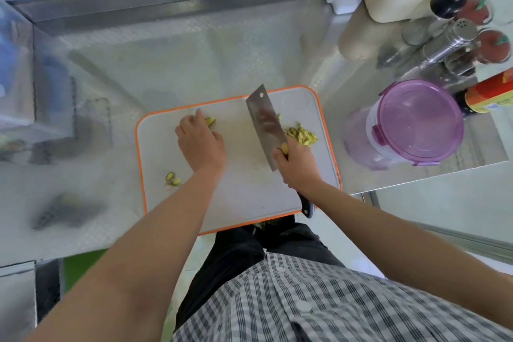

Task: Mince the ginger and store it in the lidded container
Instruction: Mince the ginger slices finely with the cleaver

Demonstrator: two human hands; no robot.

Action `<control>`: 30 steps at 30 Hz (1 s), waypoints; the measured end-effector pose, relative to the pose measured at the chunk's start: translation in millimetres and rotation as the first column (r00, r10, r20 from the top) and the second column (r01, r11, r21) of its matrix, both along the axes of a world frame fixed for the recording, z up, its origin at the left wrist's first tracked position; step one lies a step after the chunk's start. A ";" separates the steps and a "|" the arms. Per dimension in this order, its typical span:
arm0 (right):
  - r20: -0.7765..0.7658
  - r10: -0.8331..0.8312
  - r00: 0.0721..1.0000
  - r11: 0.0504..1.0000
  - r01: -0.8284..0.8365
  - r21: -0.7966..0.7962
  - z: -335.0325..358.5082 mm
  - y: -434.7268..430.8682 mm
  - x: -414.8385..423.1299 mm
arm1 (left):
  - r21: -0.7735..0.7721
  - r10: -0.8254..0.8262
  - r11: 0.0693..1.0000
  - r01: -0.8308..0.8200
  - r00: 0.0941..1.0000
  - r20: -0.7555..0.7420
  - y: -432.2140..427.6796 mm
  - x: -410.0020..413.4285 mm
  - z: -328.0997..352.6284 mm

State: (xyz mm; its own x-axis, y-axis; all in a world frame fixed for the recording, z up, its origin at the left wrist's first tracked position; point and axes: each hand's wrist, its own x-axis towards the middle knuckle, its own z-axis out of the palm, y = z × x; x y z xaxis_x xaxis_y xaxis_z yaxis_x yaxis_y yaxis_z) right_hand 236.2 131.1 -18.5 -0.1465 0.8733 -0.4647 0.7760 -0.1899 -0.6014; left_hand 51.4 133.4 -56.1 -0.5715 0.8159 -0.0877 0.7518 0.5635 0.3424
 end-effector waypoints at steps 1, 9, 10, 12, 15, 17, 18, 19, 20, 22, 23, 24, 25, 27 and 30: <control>0.007 -0.056 0.998 0.998 0.056 0.002 -1.1 1.9 1.9 | 0.005 -0.025 1.000 0.025 1.000 -0.001 1.8 -3.5 -1.6; -0.016 -0.012 1.000 1.000 0.012 -0.004 3.7 1.6 1.0 | 0.083 -0.229 0.972 0.222 0.970 0.087 -6.8 -8.8 3.4; -0.013 0.016 1.000 1.000 -0.016 0.010 4.0 -0.3 1.0 | 0.095 -0.254 0.965 0.245 0.962 0.098 -11.0 -5.9 5.0; 0.008 0.083 0.997 0.996 -0.083 0.038 4.5 -4.0 2.0 | 0.121 -0.308 0.948 0.295 0.945 0.110 -21.7 4.6 7.5; 0.039 0.183 0.982 0.980 -0.185 0.077 5.8 -9.7 5.6 | 0.138 -0.384 0.919 0.368 0.916 0.118 -41.8 27.6 8.0; 0.063 0.243 0.968 0.963 -0.249 0.104 7.3 -14.1 10.7 | 0.131 -0.416 0.907 0.401 0.902 0.117 -55.1 40.3 6.4; 0.074 0.272 0.959 0.953 -0.279 0.117 7.7 -16.7 14.3 | 0.123 -0.429 0.901 0.417 0.897 0.107 -62.0 45.3 5.1; 0.087 0.297 0.951 0.944 -0.306 0.125 8.0 -19.6 18.0 | 0.116 -0.438 0.897 0.427 0.894 0.095 -68.7 49.2 4.2; 0.099 0.321 0.942 0.934 -0.332 0.133 8.7 -22.8 21.7 | 0.112 -0.438 0.897 0.428 0.895 0.087 -75.0 52.3 3.5; 0.134 0.365 0.921 0.914 -0.382 0.136 8.9 -30.1 28.6 | 0.107 -0.411 0.909 0.403 0.909 0.073 -85.9 56.5 3.1; 0.152 0.385 0.910 0.905 -0.404 0.132 8.6 -34.0 31.2 | 0.107 -0.392 0.917 0.384 0.918 0.063 -90.5 57.9 3.3; 0.165 0.403 0.900 0.895 -0.425 0.131 8.8 -37.8 33.4 | 0.110 -0.375 0.923 0.368 0.926 0.050 -94.2 59.1 3.7; 0.175 0.418 0.891 0.888 -0.442 0.127 9.0 -41.2 35.2 | 0.115 -0.363 0.927 0.357 0.931 0.038 -97.3 60.0 3.7; 0.186 0.438 0.880 0.876 -0.464 0.131 9.6 -45.9 37.5 | 0.130 -0.348 0.931 0.342 0.937 0.025 -102.0 62.0 3.2; 0.195 0.446 0.873 0.866 -0.476 0.153 12.6 -48.1 38.3 | 0.164 -0.324 0.935 0.315 0.945 0.037 -105.9 64.2 1.7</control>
State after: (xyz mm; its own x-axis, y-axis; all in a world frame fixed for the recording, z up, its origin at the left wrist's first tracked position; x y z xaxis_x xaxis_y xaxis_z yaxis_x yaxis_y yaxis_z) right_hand 274.6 83.0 -5.9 -0.4970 0.7961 -0.3453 0.8290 0.3180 -0.4600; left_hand 115.6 27.5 -54.4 -0.2759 0.9608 0.0267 0.8579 0.2337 0.4575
